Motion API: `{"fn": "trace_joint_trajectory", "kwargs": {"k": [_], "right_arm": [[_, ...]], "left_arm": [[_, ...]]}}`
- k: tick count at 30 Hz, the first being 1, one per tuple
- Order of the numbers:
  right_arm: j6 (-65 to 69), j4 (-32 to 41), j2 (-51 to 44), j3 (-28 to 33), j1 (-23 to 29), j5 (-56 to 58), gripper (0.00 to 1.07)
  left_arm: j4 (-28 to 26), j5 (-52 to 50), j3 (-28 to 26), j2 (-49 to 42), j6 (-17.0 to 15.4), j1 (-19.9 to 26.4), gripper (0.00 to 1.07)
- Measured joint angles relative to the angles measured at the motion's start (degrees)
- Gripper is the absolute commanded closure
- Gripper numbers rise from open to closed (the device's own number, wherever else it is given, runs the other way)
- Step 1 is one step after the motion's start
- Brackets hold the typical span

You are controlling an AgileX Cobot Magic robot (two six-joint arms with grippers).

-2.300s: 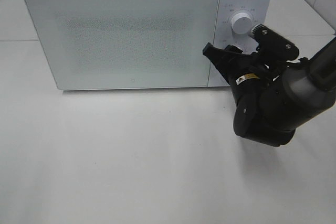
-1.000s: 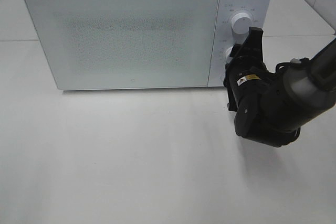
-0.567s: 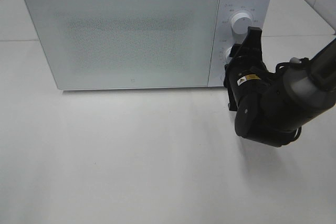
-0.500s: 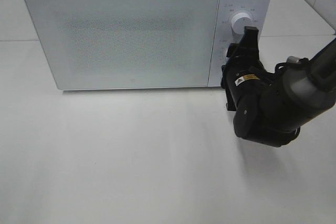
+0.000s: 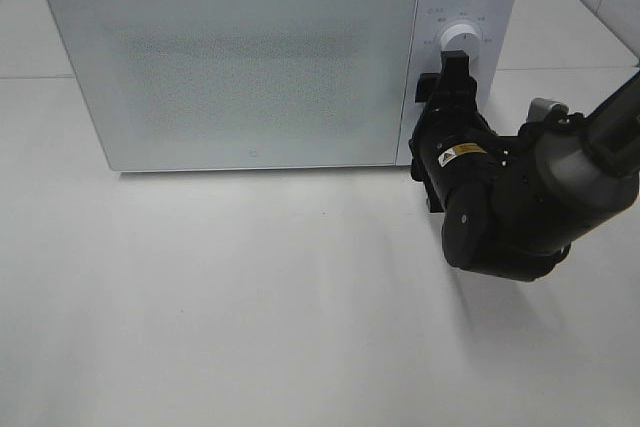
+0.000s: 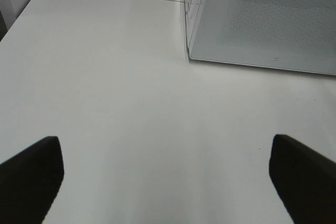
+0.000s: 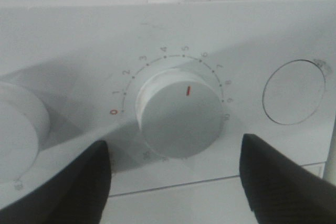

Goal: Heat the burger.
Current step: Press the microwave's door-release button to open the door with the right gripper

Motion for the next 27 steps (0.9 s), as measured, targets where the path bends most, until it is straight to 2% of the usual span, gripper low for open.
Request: {"fn": "trace_joint_trajectory", "kwargs": {"k": [9,20,26,27], "right_arm": [[-3.8,-1.4,-2.9,0.7,0.0,0.7,0.38],[-11.3,-5.5,-9.6,5.0,-0.3,-0.1,0.38],[-21.2,-8.3,-14.2,6.3,-0.3,7.0,0.38],[-26.4,-8.5,-15.8,6.3,-0.3,10.8,0.38]], "left_arm": [[0.0,0.0,0.0,0.0,0.0,0.0,0.06],[0.0,0.0,0.0,0.0,0.0,0.0,0.06],[0.0,0.0,0.0,0.0,0.0,0.0,0.06],[0.0,0.0,0.0,0.0,0.0,0.0,0.06]]}}
